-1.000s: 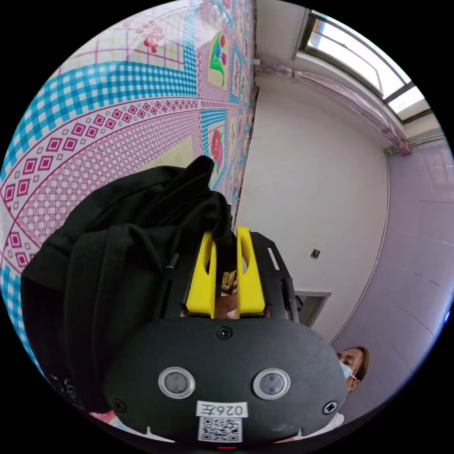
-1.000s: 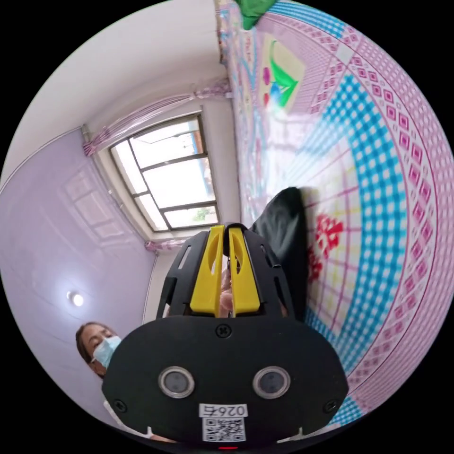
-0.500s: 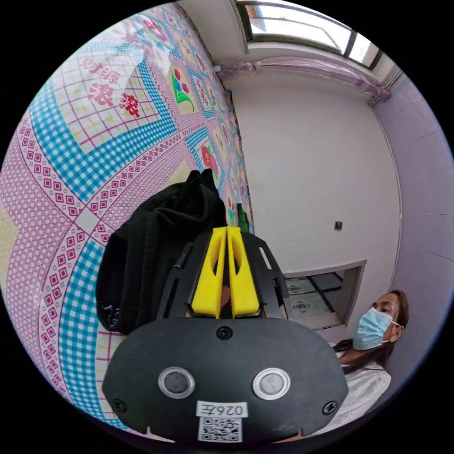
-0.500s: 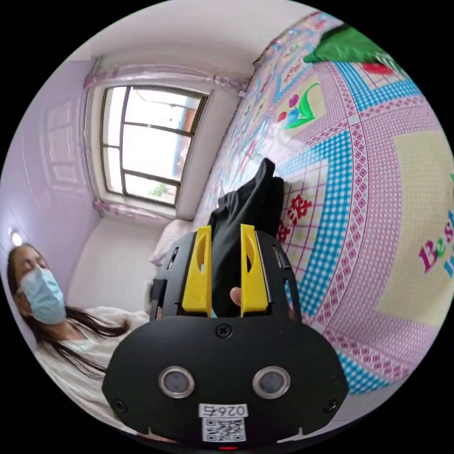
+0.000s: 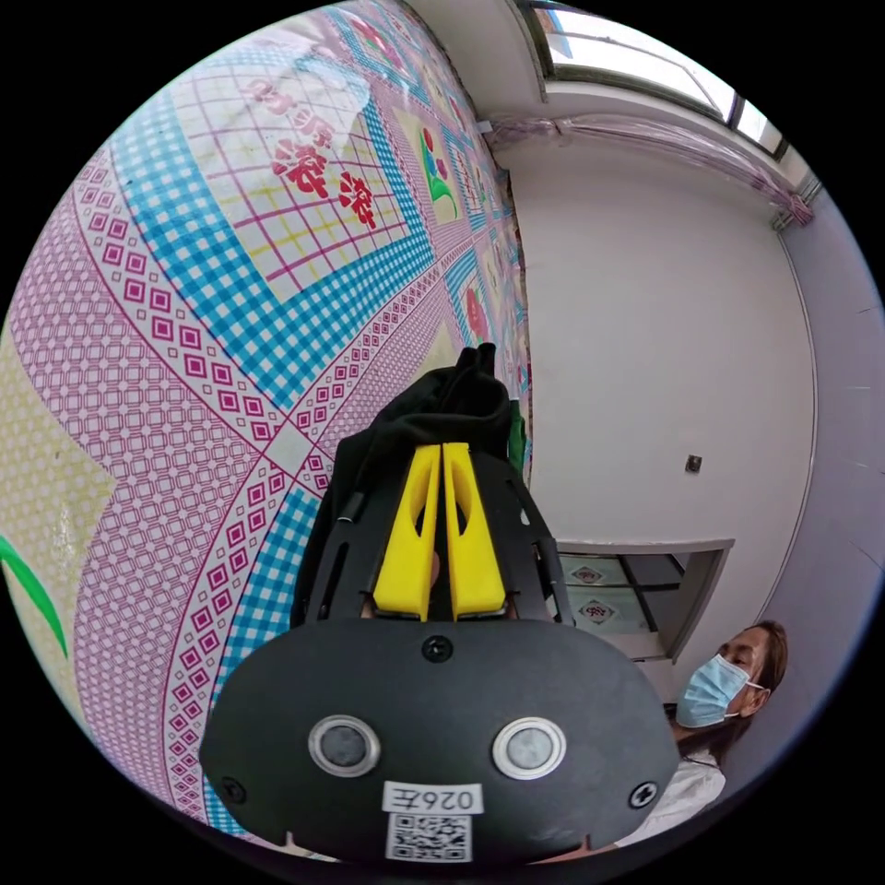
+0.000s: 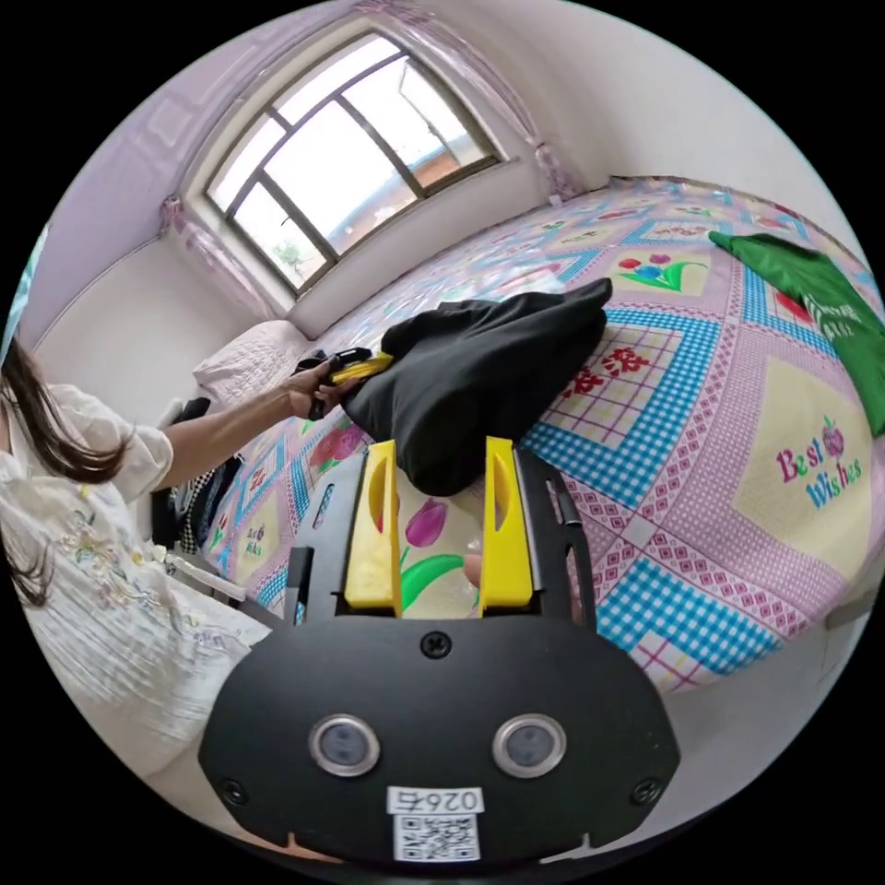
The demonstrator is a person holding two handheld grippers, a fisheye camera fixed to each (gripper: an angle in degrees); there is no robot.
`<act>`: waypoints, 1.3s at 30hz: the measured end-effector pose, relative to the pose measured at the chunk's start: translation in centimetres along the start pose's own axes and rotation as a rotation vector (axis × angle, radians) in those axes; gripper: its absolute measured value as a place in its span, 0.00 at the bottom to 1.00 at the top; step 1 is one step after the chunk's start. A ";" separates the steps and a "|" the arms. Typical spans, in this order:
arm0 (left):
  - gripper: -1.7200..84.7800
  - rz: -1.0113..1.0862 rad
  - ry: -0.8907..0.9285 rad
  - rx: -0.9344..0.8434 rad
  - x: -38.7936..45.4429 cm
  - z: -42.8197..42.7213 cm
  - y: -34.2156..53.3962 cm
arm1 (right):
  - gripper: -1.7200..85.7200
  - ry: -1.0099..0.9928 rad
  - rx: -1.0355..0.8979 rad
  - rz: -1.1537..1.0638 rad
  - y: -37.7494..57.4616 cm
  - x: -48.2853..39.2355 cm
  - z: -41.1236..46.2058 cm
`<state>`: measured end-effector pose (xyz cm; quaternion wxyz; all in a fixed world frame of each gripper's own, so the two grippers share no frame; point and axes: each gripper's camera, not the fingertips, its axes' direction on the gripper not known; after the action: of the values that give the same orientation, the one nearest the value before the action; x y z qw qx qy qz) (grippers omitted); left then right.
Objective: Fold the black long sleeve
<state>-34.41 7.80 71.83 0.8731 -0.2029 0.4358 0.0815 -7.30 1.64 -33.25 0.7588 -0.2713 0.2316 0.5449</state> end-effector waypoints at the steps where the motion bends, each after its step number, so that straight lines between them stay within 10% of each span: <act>1: 0.01 0.000 -0.004 0.004 0.0 0.0 0.1 | 0.06 -0.069 -0.056 -0.025 -0.2 -0.1 1.5; 9: 0.01 0.010 0.135 0.157 -0.9 -4.5 1.7 | 0.04 -0.162 -0.173 0.101 2.6 1.7 4.0; 17: 0.01 0.308 -0.021 -0.056 6.9 1.9 5.5 | 0.02 -0.225 0.158 0.125 0.8 3.9 -1.7; 22: 0.01 0.231 -0.222 -0.133 3.6 7.6 0.9 | 0.01 -0.062 -0.162 -0.028 -4.0 5.7 10.0; 26: 0.01 0.086 0.051 -0.089 0.5 6.0 -0.7 | 0.01 -0.198 -0.123 0.093 -2.5 9.9 8.8; 34: 0.01 0.184 -0.089 -0.134 0.9 7.3 -3.0 | 0.01 -0.130 0.000 0.125 -8.0 16.0 8.6; 39: 0.01 0.105 0.357 0.049 -1.9 2.7 -1.5 | 0.01 -0.036 -0.173 0.196 -8.0 22.4 10.8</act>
<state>-33.17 7.68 75.21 0.7810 -0.1696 0.5958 0.0792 7.63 22.42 -38.40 0.6796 -0.3021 0.1953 0.6393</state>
